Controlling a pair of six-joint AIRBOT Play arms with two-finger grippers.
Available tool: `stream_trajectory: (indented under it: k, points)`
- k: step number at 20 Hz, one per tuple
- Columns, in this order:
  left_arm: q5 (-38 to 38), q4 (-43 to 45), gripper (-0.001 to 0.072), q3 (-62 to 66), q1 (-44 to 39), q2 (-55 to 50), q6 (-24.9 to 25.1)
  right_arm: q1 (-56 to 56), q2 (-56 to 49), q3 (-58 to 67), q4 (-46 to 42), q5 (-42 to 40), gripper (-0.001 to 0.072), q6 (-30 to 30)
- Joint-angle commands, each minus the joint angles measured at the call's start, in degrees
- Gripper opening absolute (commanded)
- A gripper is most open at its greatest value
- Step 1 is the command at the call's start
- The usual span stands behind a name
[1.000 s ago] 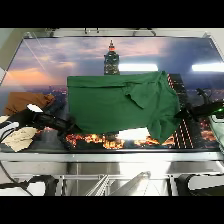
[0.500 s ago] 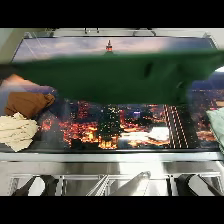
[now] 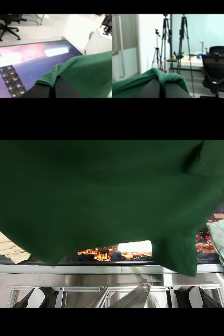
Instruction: Fold the shirts.
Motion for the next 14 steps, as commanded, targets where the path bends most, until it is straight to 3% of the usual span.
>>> stream_trajectory:
  k: [1,5,9,14]
  points:
    - [-0.66,4.15,0.0019,5.11,-5.35,-7.32,-1.03,1.99,-2.86,1.16,-5.92,0.81,0.0019,2.1]
    - [-1.6,18.82,0.0019,5.11,-18.38,-18.78,-1.2,12.81,-14.86,-1.25,-10.82,3.5,0.0019,2.12]
    - [-1.09,30.6,0.0019,5.11,-28.72,-35.71,-1.97,22.53,-31.82,-5.6,-14.34,0.22,0.002,0.09]
    - [1.33,30.84,0.0018,9.46,-30.84,-60.15,-2.71,29.42,-55.12,-5.49,-11.89,-10.25,0.0019,-3.15]
